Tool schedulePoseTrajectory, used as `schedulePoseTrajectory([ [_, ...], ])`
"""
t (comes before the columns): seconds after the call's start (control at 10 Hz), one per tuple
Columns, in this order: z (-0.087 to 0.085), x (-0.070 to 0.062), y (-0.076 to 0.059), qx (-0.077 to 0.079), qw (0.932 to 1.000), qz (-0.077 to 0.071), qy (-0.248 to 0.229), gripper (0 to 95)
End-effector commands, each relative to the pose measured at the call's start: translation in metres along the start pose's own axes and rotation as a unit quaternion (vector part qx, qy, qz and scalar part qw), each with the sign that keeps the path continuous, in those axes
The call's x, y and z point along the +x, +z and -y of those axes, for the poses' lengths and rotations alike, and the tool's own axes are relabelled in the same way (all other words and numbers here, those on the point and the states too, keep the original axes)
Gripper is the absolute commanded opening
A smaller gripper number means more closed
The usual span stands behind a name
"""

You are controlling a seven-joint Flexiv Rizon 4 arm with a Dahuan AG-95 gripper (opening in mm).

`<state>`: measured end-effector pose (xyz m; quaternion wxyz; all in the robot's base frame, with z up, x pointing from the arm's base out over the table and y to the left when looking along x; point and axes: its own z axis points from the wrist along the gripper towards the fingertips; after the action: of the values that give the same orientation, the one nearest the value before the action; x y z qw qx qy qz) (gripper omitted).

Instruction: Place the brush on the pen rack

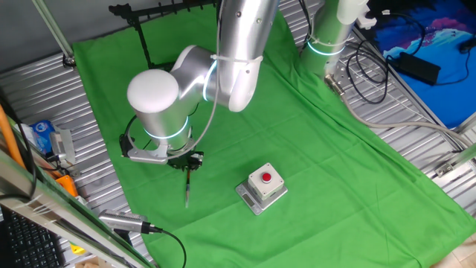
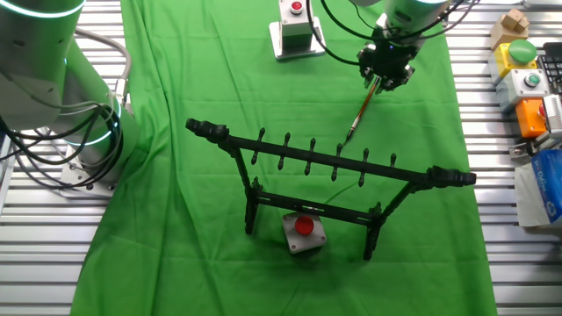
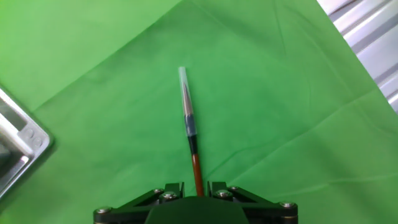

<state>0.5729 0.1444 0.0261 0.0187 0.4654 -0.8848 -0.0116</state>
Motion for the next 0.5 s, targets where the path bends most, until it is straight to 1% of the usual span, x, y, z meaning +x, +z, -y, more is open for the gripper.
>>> schedulePoseTrajectory([
  [0.1, 0.001, -0.0002, 0.0017, 0.002, 1.0, 0.002, -0.002, 19.0],
  [0.5, 0.0008, -0.003, 0.0051, 0.004, 1.0, 0.003, -0.003, 19.0],
])
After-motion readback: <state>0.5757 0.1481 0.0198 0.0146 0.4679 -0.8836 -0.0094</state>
